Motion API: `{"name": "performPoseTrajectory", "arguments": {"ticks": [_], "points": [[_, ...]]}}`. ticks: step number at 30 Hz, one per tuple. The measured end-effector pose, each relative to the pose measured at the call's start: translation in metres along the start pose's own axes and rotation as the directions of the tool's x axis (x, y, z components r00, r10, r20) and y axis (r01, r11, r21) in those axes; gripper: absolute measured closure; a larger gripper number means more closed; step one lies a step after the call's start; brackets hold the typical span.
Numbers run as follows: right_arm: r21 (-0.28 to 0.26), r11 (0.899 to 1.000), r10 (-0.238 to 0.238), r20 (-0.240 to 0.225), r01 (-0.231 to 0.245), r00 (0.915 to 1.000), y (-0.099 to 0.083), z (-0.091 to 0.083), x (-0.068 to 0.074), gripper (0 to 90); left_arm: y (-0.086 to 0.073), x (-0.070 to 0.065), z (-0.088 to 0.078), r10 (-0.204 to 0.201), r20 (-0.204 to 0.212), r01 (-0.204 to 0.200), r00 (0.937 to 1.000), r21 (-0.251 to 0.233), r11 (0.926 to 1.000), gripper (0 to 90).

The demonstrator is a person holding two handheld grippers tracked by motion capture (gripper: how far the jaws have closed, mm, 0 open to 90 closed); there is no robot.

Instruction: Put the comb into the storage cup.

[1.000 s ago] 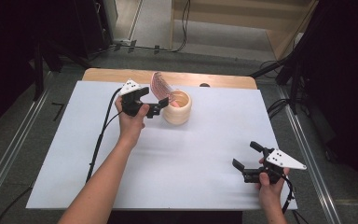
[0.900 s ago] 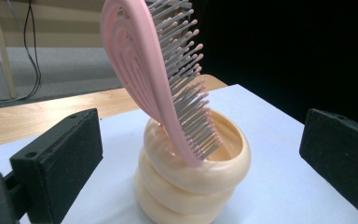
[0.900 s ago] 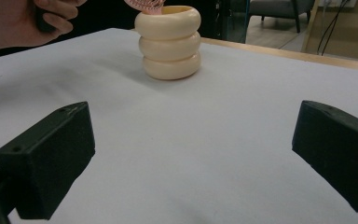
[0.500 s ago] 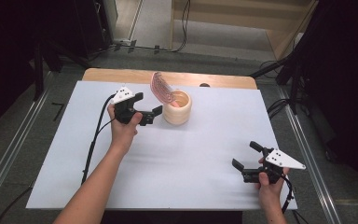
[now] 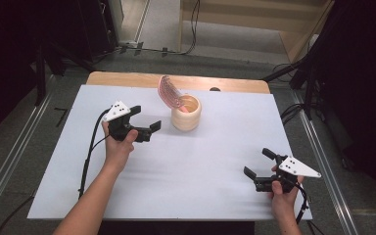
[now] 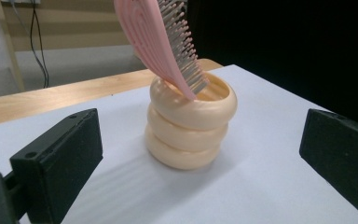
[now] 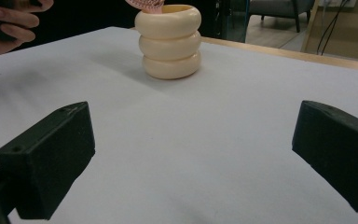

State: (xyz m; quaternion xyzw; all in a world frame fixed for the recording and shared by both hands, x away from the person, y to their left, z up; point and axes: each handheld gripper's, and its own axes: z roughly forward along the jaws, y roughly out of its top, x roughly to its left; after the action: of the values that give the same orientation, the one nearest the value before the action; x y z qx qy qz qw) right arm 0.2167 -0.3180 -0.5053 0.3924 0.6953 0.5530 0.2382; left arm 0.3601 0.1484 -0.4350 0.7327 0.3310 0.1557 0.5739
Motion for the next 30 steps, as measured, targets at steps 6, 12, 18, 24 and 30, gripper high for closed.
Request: {"name": "performPoseTrajectory", "arguments": {"ticks": [6, 12, 18, 24, 30], "points": [[0.0, 1.0, -0.003, 0.0, 0.003, 1.0, 0.0, 0.0, 0.0, 0.0, -0.008, -0.001, -0.013, 0.005, -0.001, -0.005, 1.0, 0.001, 1.0, 0.0], [0.002, 1.0, -0.001, 0.003, 0.001, 1.0, 0.0, 0.001, 0.001, 0.0, -0.014, -0.002, -0.024, 0.008, 0.002, -0.008, 1.0, -0.005, 1.0, 0.0], [0.003, 1.0, -0.001, 0.002, 0.001, 1.0, 0.0, 0.001, 0.001, 0.0, -0.023, -0.006, -0.033, 0.022, 0.01, -0.022, 0.9997, 0.003, 0.9998, 0.0], [0.002, 1.0, 0.002, 0.0, -0.002, 1.0, 0.001, 0.0, 0.001, 0.0, -0.03, -0.011, -0.043, 0.03, 0.013, -0.03, 0.9995, 0.007, 0.9995, 0.0], [0.004, 1.0, 0.002, 0.002, -0.002, 1.0, 0.001, 0.0, 0.001, 0.0, -0.034, -0.012, -0.054, 0.042, 0.011, -0.042, 0.9991, 0.005, 0.9991, 0.0]]}}
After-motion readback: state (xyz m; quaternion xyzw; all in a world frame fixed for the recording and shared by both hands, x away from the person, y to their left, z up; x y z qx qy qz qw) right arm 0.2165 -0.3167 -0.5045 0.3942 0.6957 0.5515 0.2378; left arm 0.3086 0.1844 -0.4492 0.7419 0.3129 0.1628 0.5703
